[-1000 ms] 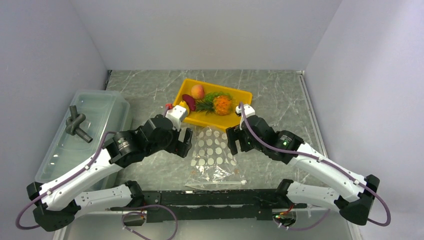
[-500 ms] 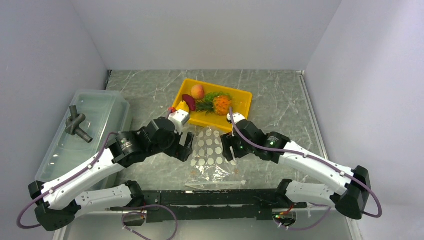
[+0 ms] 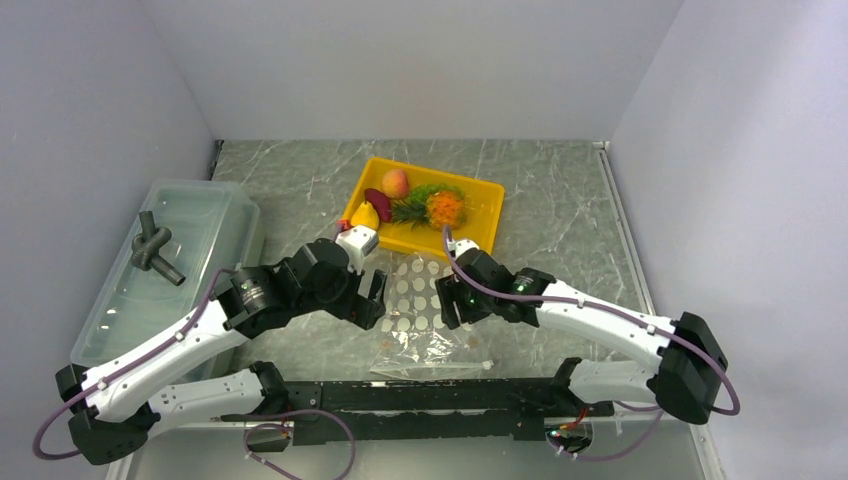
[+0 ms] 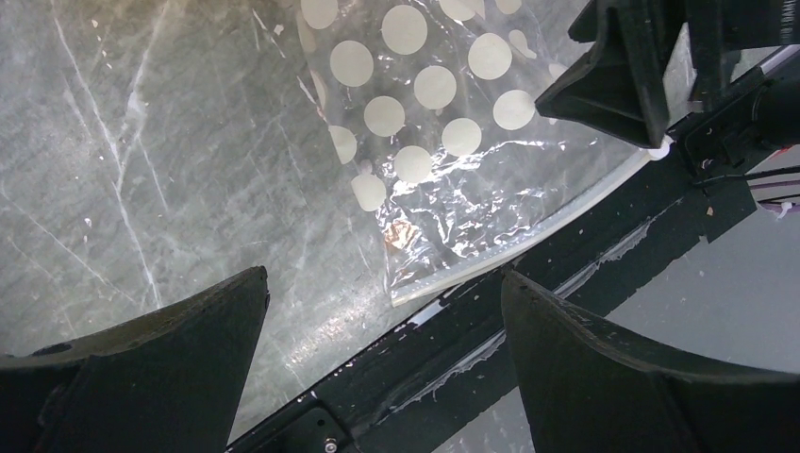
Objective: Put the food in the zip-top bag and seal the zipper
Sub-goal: Pick up the zipper food storage bag at the center of the board.
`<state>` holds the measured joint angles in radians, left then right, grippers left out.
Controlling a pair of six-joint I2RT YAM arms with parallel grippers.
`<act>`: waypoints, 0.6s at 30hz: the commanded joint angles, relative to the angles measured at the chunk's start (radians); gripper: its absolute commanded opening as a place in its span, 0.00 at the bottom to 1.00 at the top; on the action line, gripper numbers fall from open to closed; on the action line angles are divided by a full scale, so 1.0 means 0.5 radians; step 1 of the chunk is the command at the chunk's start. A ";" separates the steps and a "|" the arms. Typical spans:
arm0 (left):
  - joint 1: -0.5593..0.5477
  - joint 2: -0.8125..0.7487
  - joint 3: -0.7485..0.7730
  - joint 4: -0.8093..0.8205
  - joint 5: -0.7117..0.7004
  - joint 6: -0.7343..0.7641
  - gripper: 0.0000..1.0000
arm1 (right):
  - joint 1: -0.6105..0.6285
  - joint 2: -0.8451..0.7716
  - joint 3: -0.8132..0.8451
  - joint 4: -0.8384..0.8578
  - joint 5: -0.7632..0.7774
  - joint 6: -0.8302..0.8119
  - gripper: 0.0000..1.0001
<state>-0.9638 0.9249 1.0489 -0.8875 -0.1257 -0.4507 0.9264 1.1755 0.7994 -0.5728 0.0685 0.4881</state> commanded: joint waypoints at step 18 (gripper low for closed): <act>-0.002 -0.048 -0.032 0.000 0.024 -0.068 0.99 | 0.009 0.254 -0.092 0.353 -0.036 0.073 0.52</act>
<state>-0.9638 0.9237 1.0470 -0.8886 -0.1169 -0.4622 0.9264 1.2922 0.7574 -0.4458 0.0498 0.5167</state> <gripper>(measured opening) 0.988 0.531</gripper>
